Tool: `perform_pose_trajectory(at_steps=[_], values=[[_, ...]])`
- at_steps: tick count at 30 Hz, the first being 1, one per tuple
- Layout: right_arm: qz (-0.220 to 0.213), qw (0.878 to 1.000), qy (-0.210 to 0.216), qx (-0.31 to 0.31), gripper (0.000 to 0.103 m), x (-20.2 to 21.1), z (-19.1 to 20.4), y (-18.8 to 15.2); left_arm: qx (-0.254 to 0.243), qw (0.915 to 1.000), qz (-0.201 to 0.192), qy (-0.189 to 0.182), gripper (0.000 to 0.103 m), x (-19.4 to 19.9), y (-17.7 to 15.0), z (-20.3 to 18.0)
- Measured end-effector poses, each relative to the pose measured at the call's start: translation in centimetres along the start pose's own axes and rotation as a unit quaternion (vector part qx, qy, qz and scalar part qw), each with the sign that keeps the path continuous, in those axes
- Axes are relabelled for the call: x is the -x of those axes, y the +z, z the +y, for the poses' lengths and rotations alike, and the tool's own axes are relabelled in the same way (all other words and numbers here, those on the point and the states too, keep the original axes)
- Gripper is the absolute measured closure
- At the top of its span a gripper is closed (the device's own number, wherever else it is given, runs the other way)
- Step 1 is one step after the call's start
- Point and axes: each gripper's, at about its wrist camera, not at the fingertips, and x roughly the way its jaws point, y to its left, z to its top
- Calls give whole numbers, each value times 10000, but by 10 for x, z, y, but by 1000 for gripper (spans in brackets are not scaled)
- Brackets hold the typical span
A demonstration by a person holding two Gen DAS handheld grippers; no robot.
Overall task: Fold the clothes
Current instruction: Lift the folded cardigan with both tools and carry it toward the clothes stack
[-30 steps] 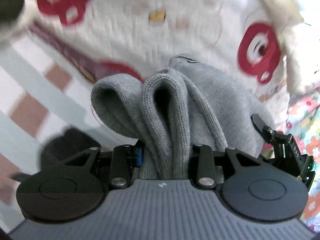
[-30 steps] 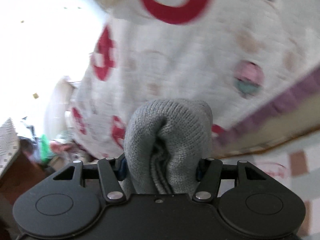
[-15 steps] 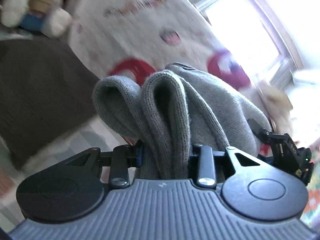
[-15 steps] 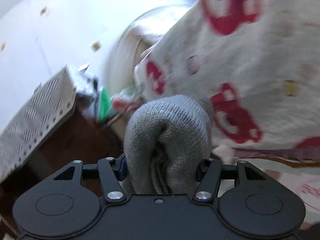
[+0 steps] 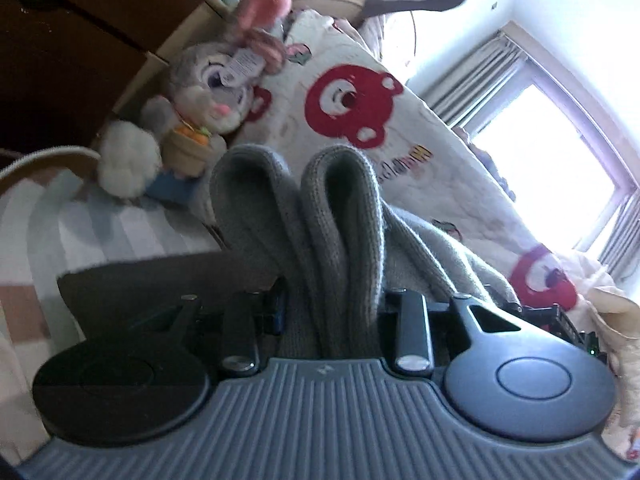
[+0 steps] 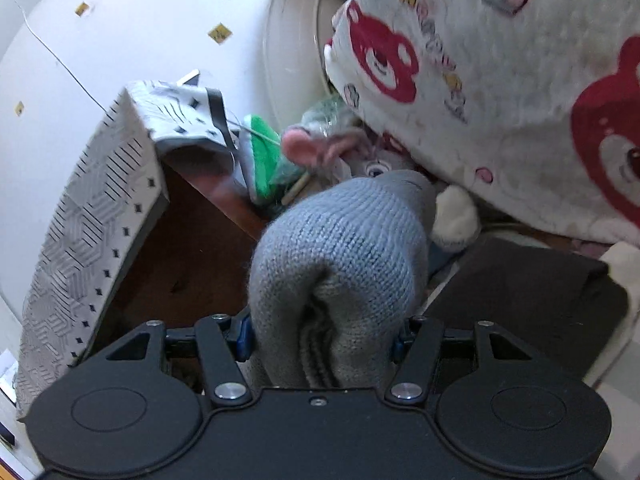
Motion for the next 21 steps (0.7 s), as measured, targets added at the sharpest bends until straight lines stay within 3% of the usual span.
perform_pose_trajectory(at_steps=[3, 5, 7, 9, 12, 15, 17, 21], values=[[-178, 9996, 181, -107, 39, -18, -28, -3, 23, 9998, -197, 101, 68, -16, -4, 27], [-199, 9997, 58, -93, 38, -35, -57, -4, 167, 9963, -12, 839, 64, -30, -20, 49], [-186, 9973, -590, -385, 37, -47, -101, -26, 28, 9895, 429, 1380, 65, -44, -38, 65], [-169, 9899, -1189, -748, 37, -50, -134, -52, -457, 9854, 632, 1513, 65, -46, -49, 64], [-665, 9811, -1158, -1398, 37, -36, -162, -79, -689, 9889, 626, 1156, 63, -36, -46, 55], [-502, 9851, -1370, -915, 37, -38, -145, -70, -736, 9903, 380, 1117, 64, -24, -43, 47], [-392, 9847, -1579, -622, 37, -43, -135, -65, -751, 9921, -14, 1002, 64, -10, -41, 35], [-207, 9795, -2000, -99, 37, -54, -116, -56, -982, 9925, -612, 390, 62, 9, -40, 10]])
